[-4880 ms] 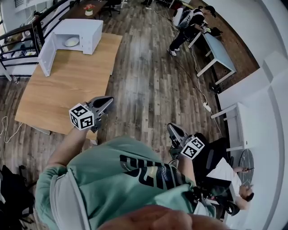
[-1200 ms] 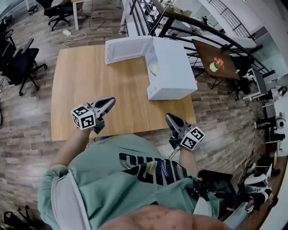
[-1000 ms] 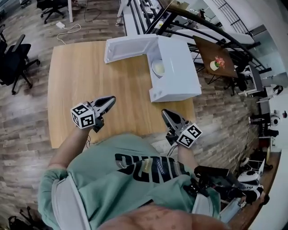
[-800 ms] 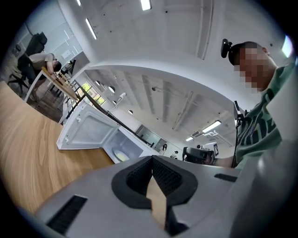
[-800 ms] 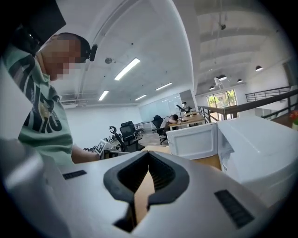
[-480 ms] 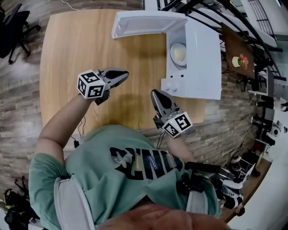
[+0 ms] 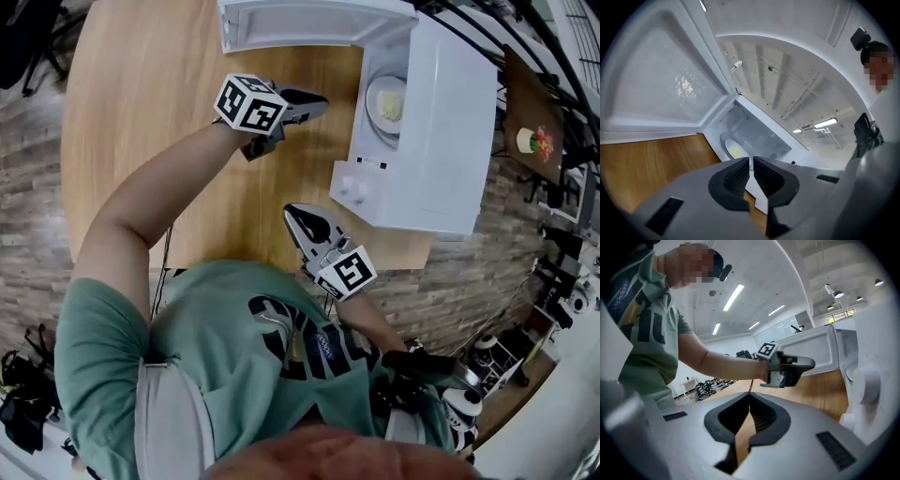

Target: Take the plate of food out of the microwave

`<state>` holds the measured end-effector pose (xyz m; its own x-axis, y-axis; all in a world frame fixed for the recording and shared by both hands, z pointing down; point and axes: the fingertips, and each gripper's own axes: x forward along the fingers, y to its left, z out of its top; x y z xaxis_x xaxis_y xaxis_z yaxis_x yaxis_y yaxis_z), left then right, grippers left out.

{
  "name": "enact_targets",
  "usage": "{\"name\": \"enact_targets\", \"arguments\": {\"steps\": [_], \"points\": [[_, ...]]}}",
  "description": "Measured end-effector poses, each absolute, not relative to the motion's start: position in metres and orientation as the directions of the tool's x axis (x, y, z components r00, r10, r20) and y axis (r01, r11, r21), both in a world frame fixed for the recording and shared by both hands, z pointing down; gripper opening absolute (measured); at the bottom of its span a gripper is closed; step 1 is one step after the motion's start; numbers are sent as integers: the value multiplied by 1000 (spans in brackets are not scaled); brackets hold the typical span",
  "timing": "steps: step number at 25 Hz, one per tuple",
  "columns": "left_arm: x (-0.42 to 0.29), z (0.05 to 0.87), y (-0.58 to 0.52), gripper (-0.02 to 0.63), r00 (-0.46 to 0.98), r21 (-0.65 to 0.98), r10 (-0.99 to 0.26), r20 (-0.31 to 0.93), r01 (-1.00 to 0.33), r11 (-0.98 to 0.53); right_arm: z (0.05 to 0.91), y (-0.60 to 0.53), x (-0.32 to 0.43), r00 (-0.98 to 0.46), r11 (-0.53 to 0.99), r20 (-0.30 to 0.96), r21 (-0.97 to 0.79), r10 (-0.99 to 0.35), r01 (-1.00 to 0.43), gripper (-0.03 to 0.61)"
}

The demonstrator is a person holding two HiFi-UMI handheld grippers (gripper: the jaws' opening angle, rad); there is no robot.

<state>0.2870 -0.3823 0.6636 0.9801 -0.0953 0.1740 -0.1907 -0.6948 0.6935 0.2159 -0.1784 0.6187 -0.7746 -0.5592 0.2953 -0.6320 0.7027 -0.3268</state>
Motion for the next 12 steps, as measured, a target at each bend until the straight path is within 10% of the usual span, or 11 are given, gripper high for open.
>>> {"name": "enact_targets", "arguments": {"steps": [12], "points": [[407,731,-438,304,959,831,-22,283,-257,-494,646,-159,263,-726,613,315,-391,-612,-687,6]]}}
